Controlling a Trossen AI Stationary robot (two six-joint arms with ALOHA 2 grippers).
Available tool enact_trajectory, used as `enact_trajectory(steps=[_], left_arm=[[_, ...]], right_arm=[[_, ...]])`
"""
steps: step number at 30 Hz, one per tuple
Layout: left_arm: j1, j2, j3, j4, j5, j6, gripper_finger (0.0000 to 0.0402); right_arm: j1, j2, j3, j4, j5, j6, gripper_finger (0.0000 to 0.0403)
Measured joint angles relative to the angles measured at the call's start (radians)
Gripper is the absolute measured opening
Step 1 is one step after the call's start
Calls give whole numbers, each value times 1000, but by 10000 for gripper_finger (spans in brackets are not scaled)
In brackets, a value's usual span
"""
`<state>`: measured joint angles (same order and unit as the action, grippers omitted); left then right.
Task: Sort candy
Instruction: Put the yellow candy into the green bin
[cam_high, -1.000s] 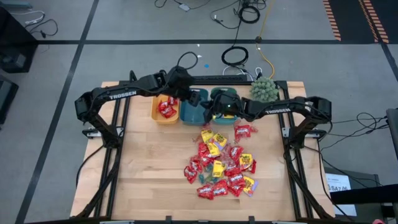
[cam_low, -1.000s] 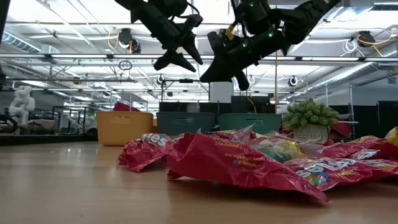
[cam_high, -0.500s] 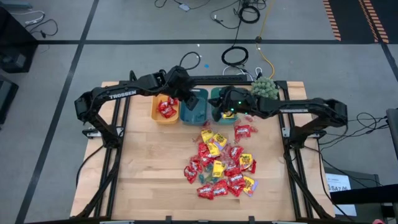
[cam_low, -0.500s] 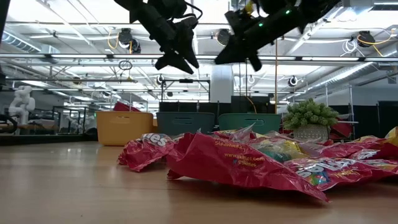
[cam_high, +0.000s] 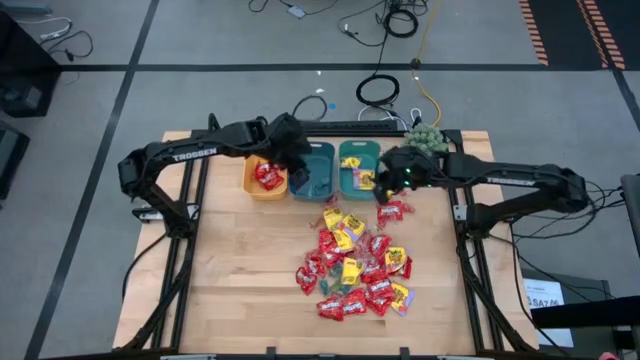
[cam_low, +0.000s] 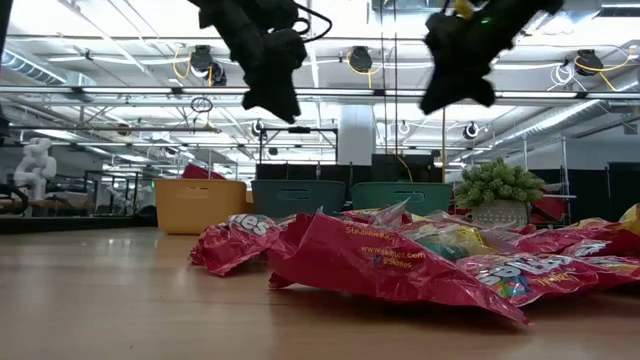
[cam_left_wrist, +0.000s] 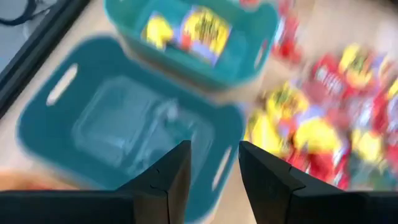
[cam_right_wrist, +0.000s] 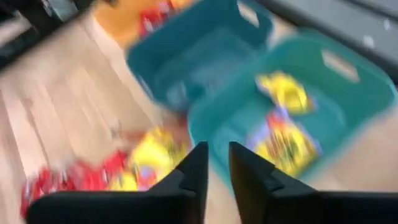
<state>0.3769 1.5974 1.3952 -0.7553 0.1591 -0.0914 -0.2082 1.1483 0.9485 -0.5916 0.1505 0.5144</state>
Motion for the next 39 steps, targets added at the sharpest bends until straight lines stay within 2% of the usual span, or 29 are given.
enact_trajectory(steps=[3,6,12,19,23,28,33,39], left_arm=[[-57,-21,0,-119,-137,18,144],[-118,-41,0,-208,-247,-28,144],[-240,-94,0,-216,-266,-104,144],[-372,-132,0,-183,-303,-169,144],[-419,-143,0,-185,-365,-216,144],[-454,-146,0,-194,-373,-241,144],[-465,-151,-5,-166,-389,-179,144],[-445,-297,-158,24,-323,-85,144]], right_arm=[[22,-57,0,-153,-1,71,106],[41,-112,0,-285,-37,140,143],[112,-187,0,-460,-58,274,191],[312,-192,0,-507,-46,459,205],[456,-139,0,-536,-23,603,199],[600,-14,0,-540,31,761,193],[642,144,0,-536,59,822,192],[643,298,0,-448,41,896,193]])
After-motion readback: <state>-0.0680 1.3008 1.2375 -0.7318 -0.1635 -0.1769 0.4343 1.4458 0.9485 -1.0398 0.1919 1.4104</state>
